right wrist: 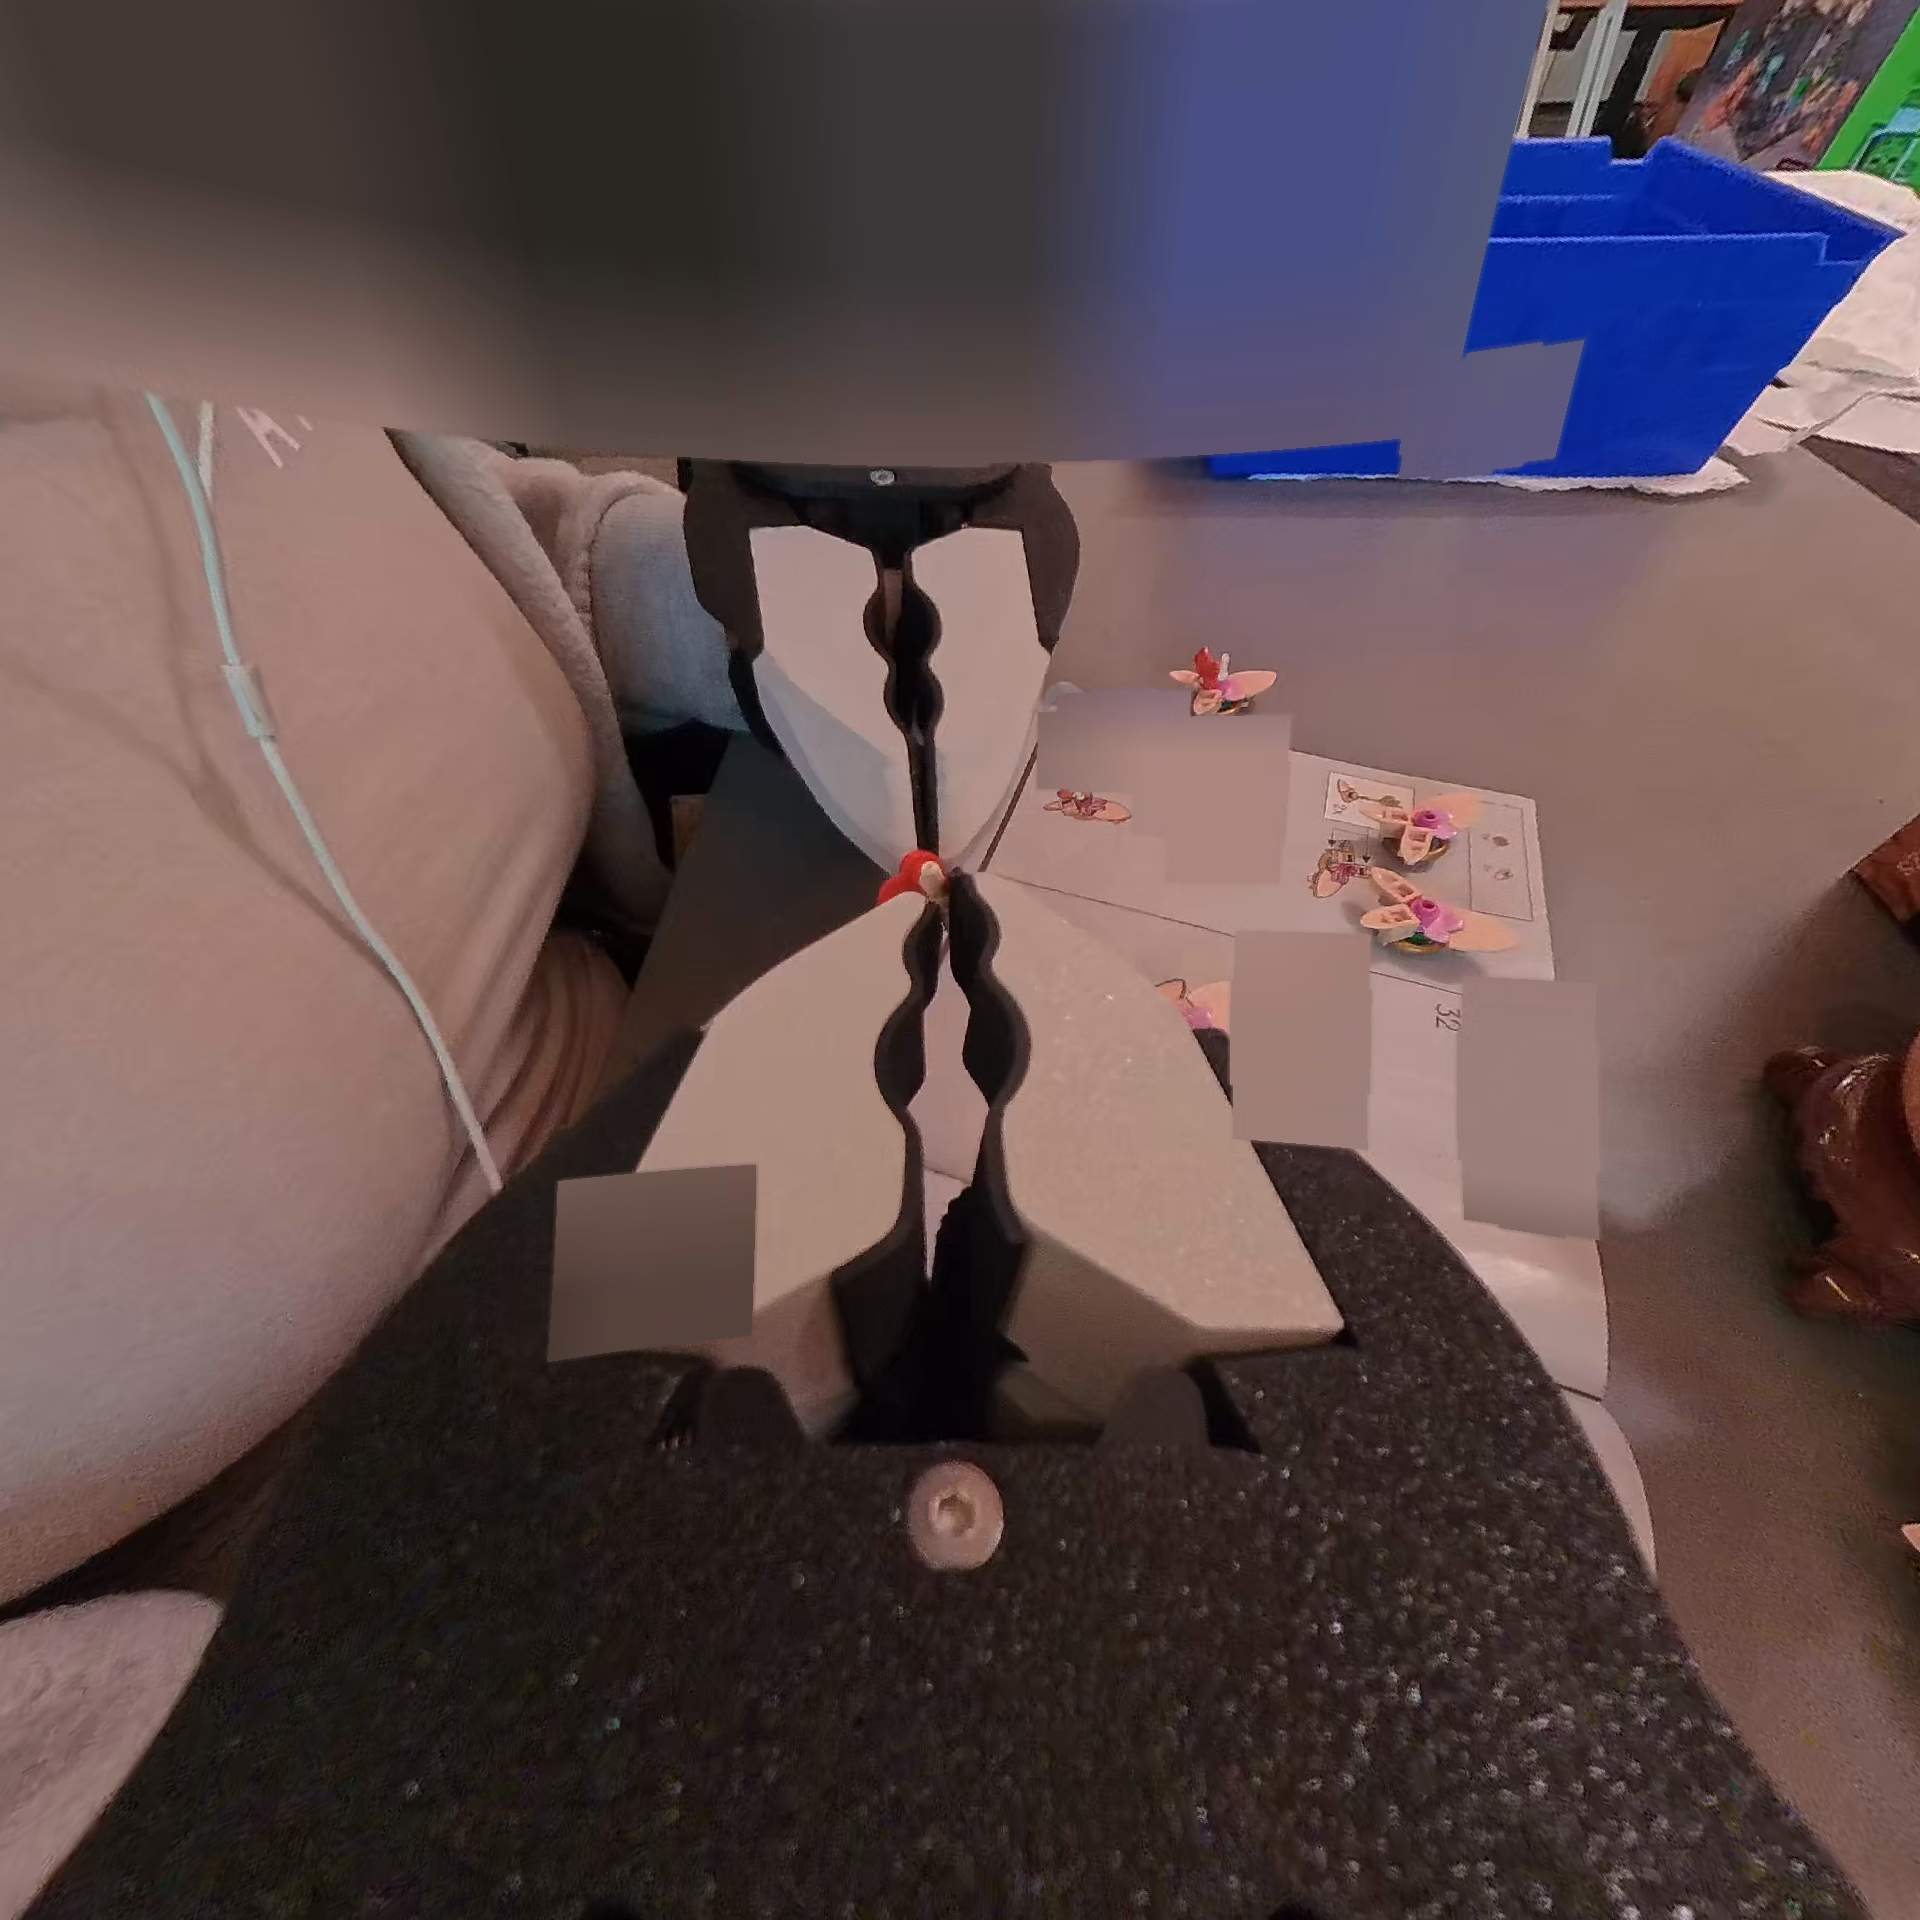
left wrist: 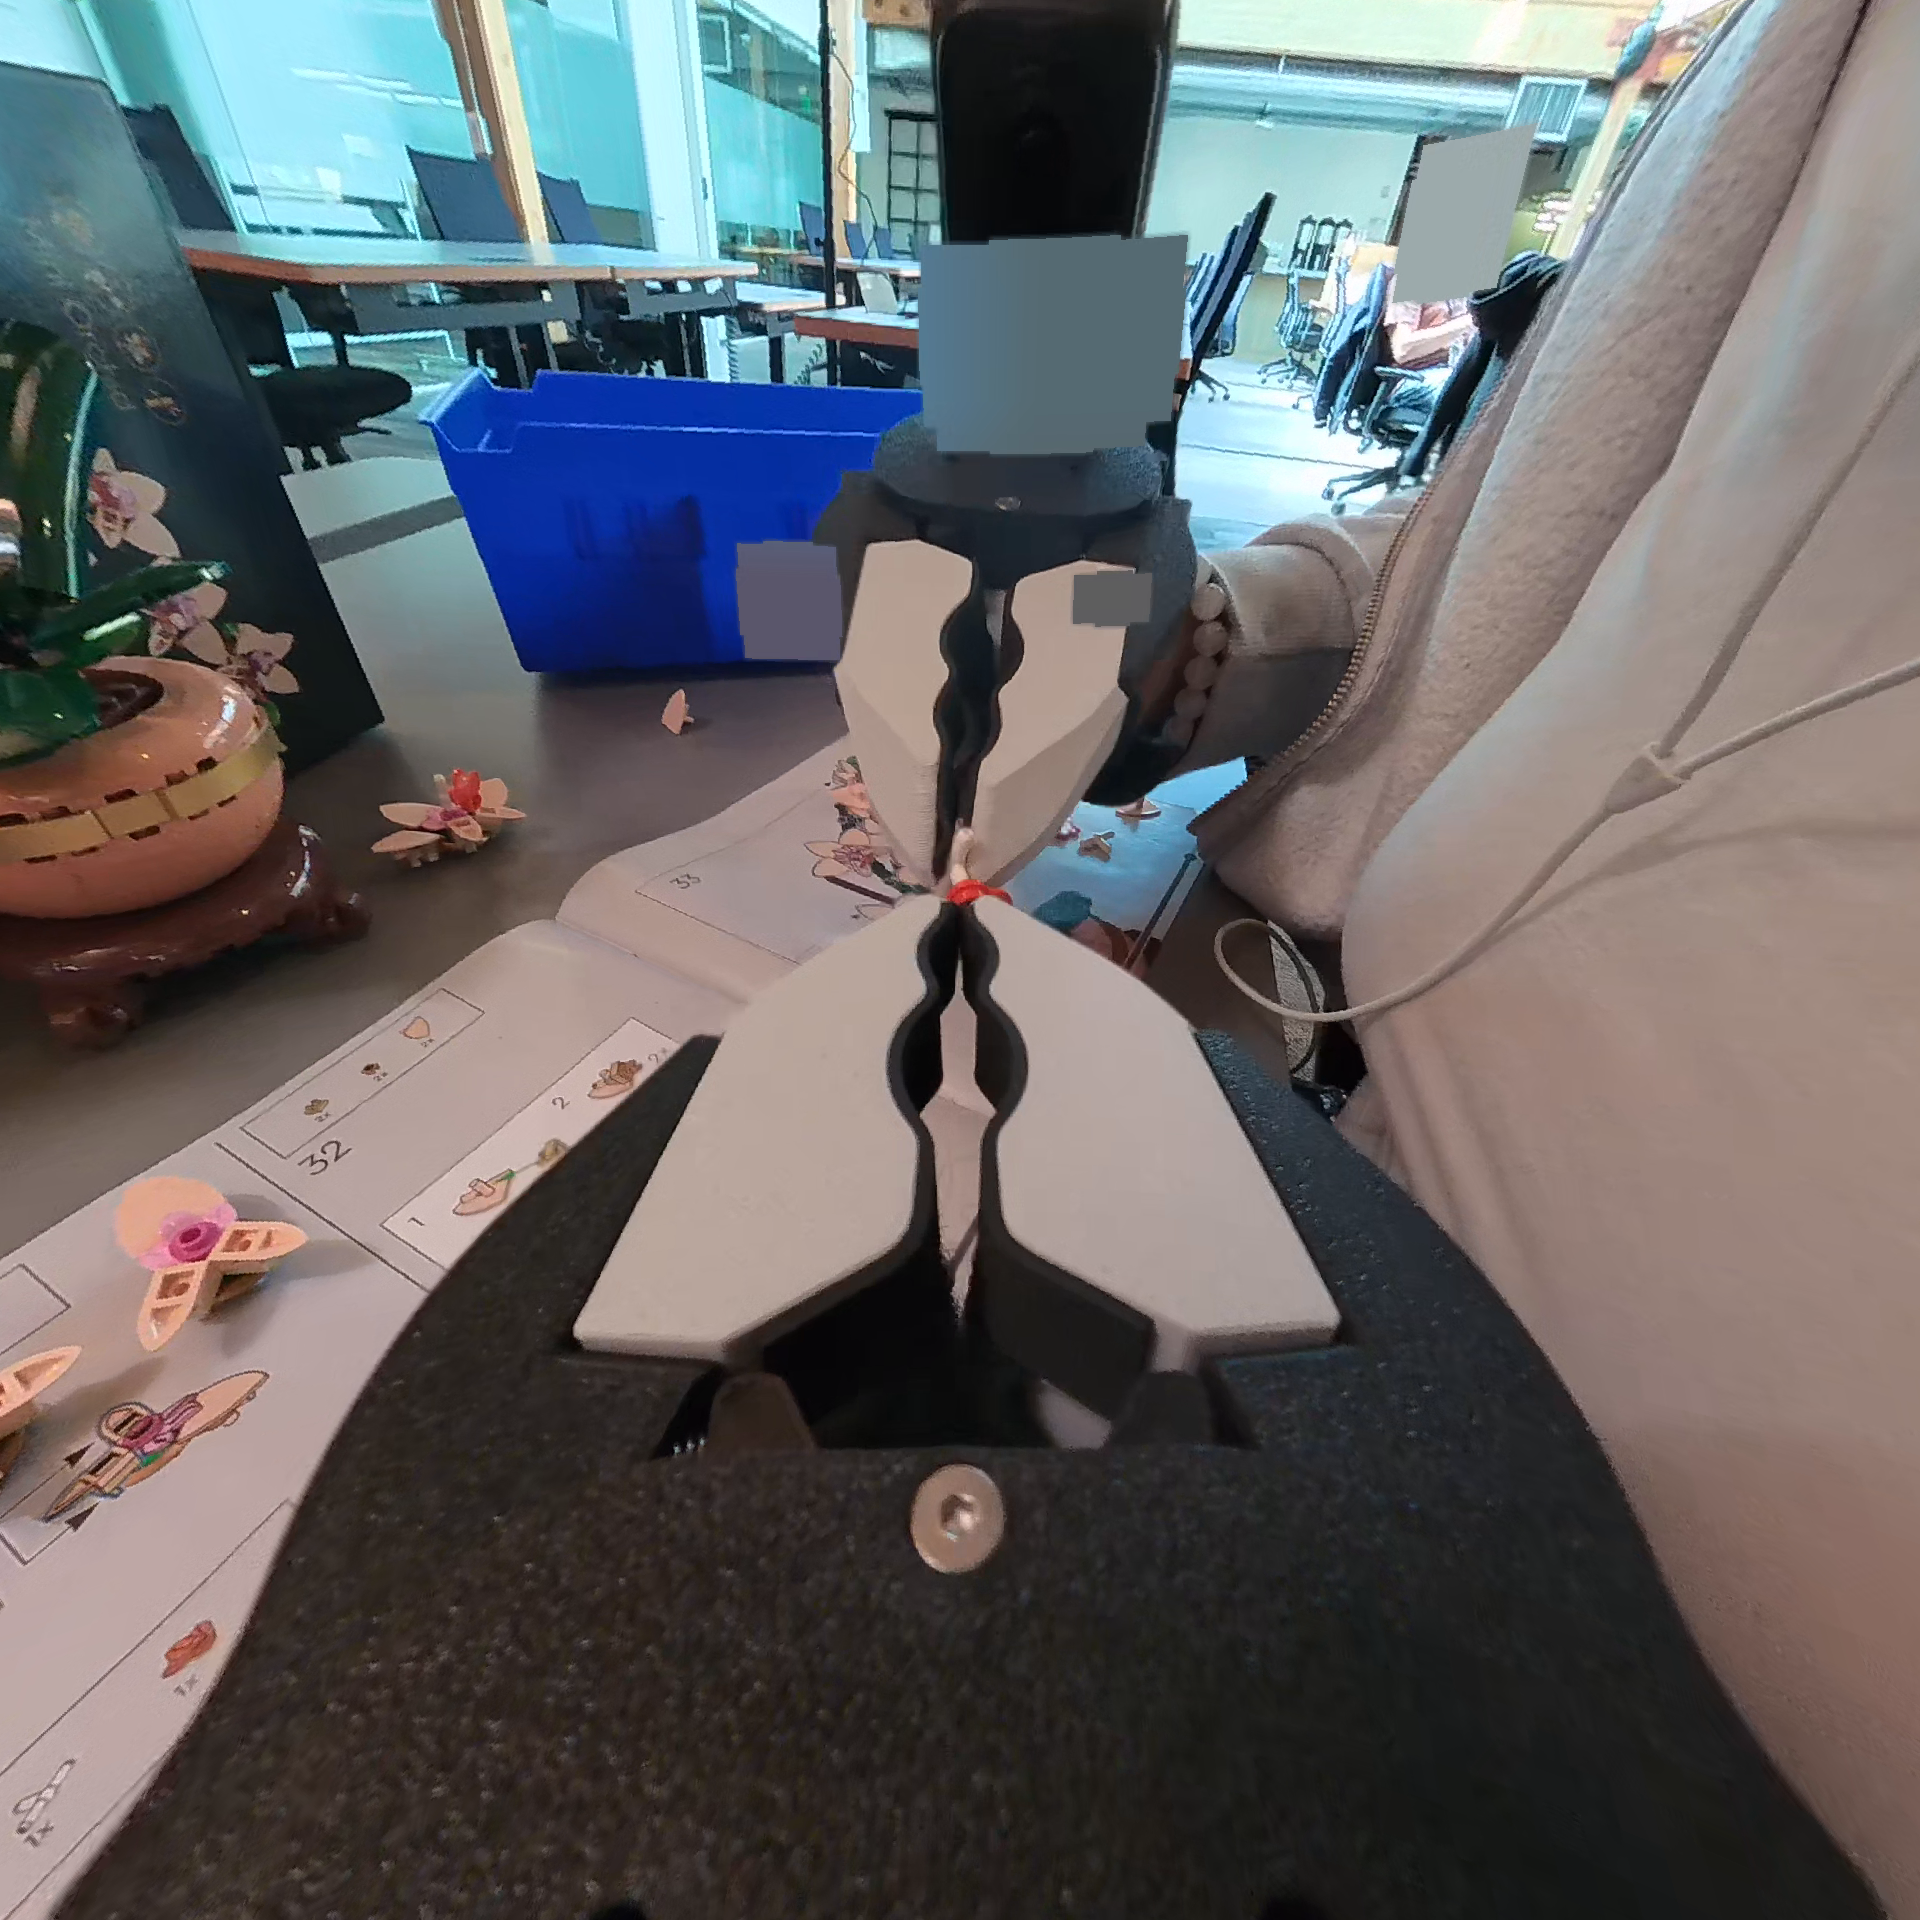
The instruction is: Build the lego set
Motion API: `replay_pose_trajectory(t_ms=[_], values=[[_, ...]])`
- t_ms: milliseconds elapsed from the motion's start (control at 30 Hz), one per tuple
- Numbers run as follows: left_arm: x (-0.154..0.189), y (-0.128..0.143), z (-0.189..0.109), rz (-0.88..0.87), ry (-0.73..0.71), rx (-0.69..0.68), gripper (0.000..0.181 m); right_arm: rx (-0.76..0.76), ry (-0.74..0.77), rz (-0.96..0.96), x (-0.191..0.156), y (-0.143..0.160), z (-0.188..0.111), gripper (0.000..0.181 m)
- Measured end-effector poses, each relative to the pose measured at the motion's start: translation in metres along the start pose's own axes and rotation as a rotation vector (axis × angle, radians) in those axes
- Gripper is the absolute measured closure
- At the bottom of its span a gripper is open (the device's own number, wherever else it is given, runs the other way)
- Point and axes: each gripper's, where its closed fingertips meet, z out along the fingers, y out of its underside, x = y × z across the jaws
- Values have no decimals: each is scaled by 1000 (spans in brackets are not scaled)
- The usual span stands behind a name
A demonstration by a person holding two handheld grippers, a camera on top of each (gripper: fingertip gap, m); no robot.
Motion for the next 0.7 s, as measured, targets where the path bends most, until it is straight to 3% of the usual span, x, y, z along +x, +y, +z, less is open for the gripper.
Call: replay_pose_trajectory(t_ms=[700], values=[[12,15,3,-59,130,-108,181,-100,-19,-4,-13,15,3,180]])
